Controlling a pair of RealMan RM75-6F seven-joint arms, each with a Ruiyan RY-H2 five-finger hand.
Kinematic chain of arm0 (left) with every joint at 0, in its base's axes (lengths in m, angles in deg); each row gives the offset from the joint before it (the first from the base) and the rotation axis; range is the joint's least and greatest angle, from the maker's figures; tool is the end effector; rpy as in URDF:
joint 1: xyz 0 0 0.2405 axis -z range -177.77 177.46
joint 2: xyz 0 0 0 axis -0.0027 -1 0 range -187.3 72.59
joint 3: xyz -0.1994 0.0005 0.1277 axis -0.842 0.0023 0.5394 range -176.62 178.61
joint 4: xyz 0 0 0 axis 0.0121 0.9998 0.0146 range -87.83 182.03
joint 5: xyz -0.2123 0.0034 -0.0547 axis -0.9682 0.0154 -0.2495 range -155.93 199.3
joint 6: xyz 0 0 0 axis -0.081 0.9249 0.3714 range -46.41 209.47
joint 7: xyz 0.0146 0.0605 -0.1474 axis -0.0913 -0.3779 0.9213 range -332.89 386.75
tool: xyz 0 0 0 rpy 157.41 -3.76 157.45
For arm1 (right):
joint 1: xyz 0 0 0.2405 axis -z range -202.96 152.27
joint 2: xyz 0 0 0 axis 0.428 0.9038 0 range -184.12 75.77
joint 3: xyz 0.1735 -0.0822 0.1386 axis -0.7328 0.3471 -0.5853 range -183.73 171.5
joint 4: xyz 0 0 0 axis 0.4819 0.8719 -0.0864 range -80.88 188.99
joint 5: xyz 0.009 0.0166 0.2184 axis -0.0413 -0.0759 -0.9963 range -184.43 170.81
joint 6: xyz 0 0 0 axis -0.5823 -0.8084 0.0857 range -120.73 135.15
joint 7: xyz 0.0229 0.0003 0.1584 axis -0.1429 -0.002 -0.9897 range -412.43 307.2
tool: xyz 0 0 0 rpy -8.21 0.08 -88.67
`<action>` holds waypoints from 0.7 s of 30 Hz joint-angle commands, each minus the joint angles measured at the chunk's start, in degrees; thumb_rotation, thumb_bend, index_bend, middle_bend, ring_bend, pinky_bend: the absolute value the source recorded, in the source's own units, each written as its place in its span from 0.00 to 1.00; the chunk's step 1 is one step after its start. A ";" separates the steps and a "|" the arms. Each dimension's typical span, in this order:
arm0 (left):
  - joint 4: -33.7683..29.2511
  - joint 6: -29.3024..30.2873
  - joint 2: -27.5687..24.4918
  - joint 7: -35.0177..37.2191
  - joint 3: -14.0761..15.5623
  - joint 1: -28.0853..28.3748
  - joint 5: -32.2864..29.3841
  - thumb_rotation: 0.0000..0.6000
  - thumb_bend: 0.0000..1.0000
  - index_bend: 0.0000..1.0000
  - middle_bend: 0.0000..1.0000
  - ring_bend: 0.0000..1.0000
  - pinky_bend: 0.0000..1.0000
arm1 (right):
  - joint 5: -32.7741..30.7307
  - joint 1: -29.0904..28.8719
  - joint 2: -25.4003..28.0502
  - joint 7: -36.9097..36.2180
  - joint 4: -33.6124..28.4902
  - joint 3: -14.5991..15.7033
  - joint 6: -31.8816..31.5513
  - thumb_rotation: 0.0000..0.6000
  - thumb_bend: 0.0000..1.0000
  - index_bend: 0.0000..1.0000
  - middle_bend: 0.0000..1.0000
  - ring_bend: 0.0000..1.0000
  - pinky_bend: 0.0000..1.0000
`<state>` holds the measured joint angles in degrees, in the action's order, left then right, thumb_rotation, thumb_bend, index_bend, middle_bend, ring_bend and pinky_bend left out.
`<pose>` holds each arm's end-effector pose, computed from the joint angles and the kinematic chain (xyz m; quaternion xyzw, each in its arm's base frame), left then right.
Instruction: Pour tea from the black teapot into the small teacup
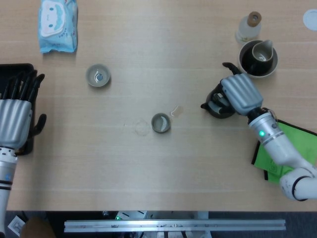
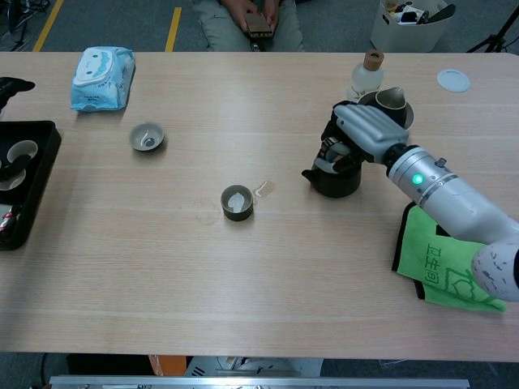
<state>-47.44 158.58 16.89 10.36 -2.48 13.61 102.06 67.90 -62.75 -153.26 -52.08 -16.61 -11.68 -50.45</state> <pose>-0.2516 0.2356 0.0690 -0.6515 -0.3760 -0.3574 0.5535 -0.1632 -0.3221 -0.0767 0.7116 -0.4439 0.4072 0.3617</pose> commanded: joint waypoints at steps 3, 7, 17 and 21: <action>0.16 -0.11 0.21 -0.02 0.01 0.08 -0.13 1.00 0.35 0.05 0.06 0.00 0.09 | 0.22 0.23 -0.29 0.08 0.36 0.04 0.49 1.00 0.26 1.00 0.94 0.92 0.09; 0.27 -0.38 0.26 0.15 0.03 0.16 -0.41 1.00 0.35 0.04 0.06 0.00 0.09 | 0.53 0.40 -0.75 -0.02 0.95 -0.01 0.79 1.00 0.26 1.00 0.94 0.91 0.09; 0.62 -0.52 0.50 -0.04 0.07 0.25 -0.71 1.00 0.35 0.05 0.06 0.00 0.07 | 0.80 0.68 -0.57 -0.43 0.95 0.05 2.36 1.00 0.25 1.00 0.91 0.88 0.04; 0.64 -0.57 0.56 -0.07 0.05 0.32 -0.76 1.00 0.35 0.05 0.06 0.00 0.07 | 0.51 0.66 0.15 -0.60 -0.17 -0.13 3.32 1.00 0.16 1.00 0.87 0.85 0.00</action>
<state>-46.80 158.01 17.45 10.29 -2.43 13.93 101.30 68.47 -62.07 -153.24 -52.62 -16.63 -11.74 -47.26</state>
